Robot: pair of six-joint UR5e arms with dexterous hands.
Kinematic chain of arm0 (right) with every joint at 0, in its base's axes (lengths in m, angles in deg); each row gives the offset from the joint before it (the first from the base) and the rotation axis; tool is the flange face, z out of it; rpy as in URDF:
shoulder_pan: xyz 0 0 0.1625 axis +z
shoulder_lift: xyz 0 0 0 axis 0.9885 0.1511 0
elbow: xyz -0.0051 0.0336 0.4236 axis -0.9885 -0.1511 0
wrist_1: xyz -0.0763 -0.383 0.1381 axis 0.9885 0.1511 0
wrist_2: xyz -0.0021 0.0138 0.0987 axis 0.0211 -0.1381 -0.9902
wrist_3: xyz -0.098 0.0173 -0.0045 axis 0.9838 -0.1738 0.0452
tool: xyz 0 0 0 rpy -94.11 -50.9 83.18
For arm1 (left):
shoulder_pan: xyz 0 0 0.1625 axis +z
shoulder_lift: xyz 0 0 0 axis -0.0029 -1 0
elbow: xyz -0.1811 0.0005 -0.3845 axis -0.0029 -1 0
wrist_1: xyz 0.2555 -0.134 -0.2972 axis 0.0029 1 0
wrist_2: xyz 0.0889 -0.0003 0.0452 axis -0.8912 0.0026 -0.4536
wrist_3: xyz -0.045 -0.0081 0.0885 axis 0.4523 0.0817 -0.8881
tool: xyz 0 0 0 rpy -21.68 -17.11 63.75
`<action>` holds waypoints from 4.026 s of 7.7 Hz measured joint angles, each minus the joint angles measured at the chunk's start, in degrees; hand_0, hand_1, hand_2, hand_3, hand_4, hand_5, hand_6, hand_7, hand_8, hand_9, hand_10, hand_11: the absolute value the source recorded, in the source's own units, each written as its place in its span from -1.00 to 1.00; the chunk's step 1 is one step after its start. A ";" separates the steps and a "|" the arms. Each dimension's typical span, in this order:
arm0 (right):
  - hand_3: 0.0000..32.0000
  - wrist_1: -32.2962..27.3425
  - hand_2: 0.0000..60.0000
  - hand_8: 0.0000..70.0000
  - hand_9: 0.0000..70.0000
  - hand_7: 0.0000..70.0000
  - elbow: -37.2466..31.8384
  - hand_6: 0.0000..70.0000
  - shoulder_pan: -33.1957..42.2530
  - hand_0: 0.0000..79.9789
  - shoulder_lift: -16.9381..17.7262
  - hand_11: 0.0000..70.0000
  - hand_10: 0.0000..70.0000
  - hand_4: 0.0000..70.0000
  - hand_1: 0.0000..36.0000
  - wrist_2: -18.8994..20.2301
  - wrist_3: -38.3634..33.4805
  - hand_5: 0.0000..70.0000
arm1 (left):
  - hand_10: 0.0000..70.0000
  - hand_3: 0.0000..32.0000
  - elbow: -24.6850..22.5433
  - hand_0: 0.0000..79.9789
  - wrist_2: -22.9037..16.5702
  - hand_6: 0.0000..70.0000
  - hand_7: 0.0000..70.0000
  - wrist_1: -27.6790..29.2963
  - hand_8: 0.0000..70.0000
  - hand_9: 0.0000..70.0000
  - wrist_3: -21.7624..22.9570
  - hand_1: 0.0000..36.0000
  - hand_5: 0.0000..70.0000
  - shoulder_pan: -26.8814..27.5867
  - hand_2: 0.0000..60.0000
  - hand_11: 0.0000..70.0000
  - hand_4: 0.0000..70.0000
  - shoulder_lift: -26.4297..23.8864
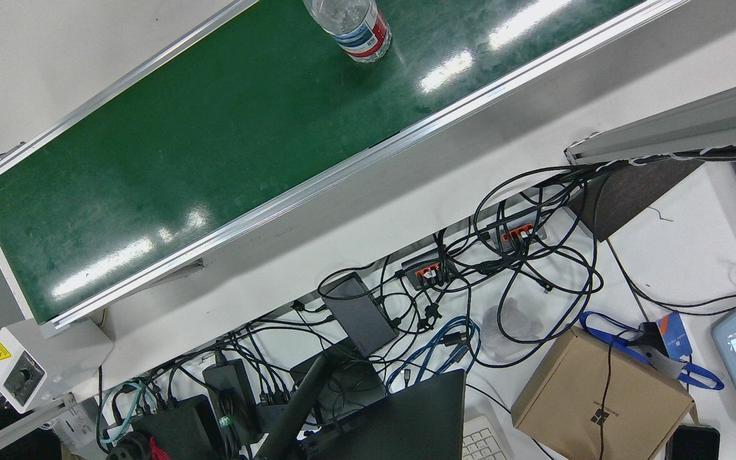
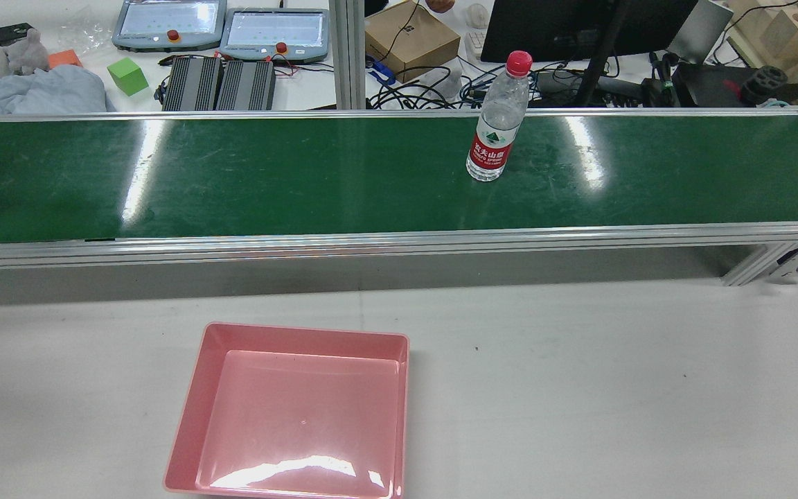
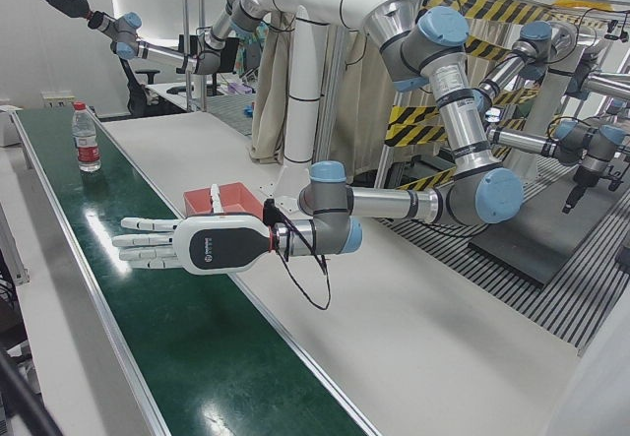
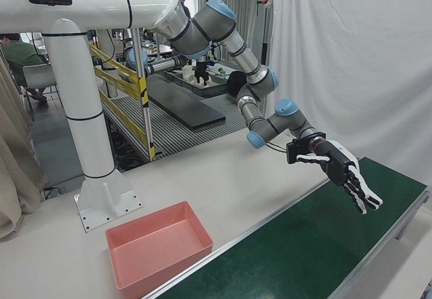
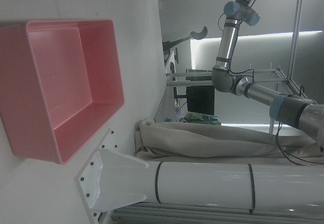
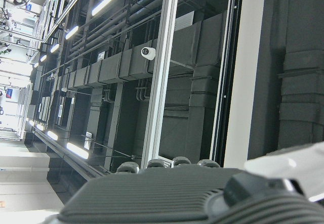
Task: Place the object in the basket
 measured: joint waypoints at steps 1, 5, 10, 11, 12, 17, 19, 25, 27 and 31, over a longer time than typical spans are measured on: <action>-1.00 0.00 -1.00 -1.00 -1.00 -1.00 0.01 -1.00 0.00 -1.00 0.00 -1.00 -1.00 -1.00 -1.00 0.00 0.00 -1.00 | -0.82 -1.00 0.00 0.22 0.00 -0.93 -0.96 0.00 -0.92 -0.93 0.03 -0.58 -0.61 -0.05 -1.00 -0.71 -0.67 0.00; -1.00 0.00 -1.00 -1.00 -1.00 -1.00 -0.01 -1.00 -0.02 -1.00 0.00 -1.00 -1.00 -1.00 -1.00 0.00 0.00 -1.00 | -0.81 -1.00 0.00 0.23 0.00 -0.90 -0.94 0.00 -0.89 -0.91 0.08 -0.54 -0.58 -0.10 -1.00 -0.68 -0.63 0.06; -1.00 0.00 -1.00 -1.00 -1.00 -1.00 0.01 -1.00 0.00 -1.00 0.00 -1.00 -1.00 -1.00 -1.00 0.00 0.00 -1.00 | -0.80 -1.00 0.00 0.23 0.00 -0.90 -0.95 -0.01 -0.88 -0.90 0.34 -0.54 -0.57 -0.28 -1.00 -0.69 -0.62 0.09; -1.00 0.00 -1.00 -1.00 -1.00 -1.00 0.01 -1.00 0.00 -1.00 0.00 -1.00 -1.00 -1.00 -1.00 0.00 0.00 -1.00 | -0.80 -1.00 0.00 0.23 0.00 -0.90 -0.94 0.00 -0.87 -0.89 0.30 -0.54 -0.56 -0.25 -1.00 -0.68 -0.62 0.09; -1.00 0.00 -1.00 -1.00 -1.00 -1.00 -0.01 -1.00 0.00 -1.00 0.00 -1.00 -1.00 -1.00 -1.00 0.00 0.00 -1.00 | -0.81 -1.00 0.00 0.23 0.00 -0.90 -0.94 0.00 -0.87 -0.89 0.27 -0.54 -0.57 -0.23 -1.00 -0.69 -0.62 0.09; -1.00 0.00 -1.00 -1.00 -1.00 -1.00 -0.01 -1.00 -0.01 -1.00 0.00 -1.00 -1.00 -1.00 -1.00 0.00 0.00 -1.00 | -0.82 -1.00 -0.11 0.22 0.00 -0.92 -0.95 0.00 -0.91 -0.92 0.47 -0.57 -0.56 -0.16 -1.00 -0.71 -0.68 0.09; -1.00 0.00 -1.00 -1.00 -1.00 -1.00 -0.01 -1.00 0.00 -1.00 0.00 -1.00 -1.00 -1.00 -1.00 0.00 0.00 -1.00 | -0.82 -1.00 -0.20 0.22 0.00 -0.92 -0.96 0.00 -0.91 -0.92 0.30 -0.57 -0.56 0.10 -1.00 -0.71 -0.66 0.02; -1.00 0.00 -1.00 -1.00 -1.00 -1.00 -0.01 -1.00 0.00 -1.00 0.00 -1.00 -1.00 -1.00 -1.00 0.00 0.00 -1.00 | -0.81 -1.00 -0.90 0.24 -0.02 -0.90 -0.94 0.00 -0.88 -0.90 0.69 -0.53 -0.54 -0.07 -1.00 -0.69 -0.61 -0.02; -1.00 0.00 -1.00 -1.00 -1.00 -1.00 -0.04 -1.00 0.00 -1.00 0.00 -1.00 -1.00 -1.00 -1.00 0.00 0.00 -1.00 | -0.81 -1.00 -1.03 0.25 -0.05 -0.90 -0.94 0.00 -0.88 -0.90 0.43 -0.54 -0.53 0.01 -1.00 -0.69 -0.60 0.06; -1.00 0.00 -1.00 -1.00 -1.00 -1.00 0.01 -1.00 0.00 -1.00 0.00 -1.00 -1.00 -1.00 -1.00 0.00 0.00 -1.00 | -0.80 -1.00 -3.94 0.25 0.80 -0.91 -0.94 -3.65 -0.89 -0.91 0.04 -0.56 -0.53 1.64 -1.00 -0.67 -0.61 -1.05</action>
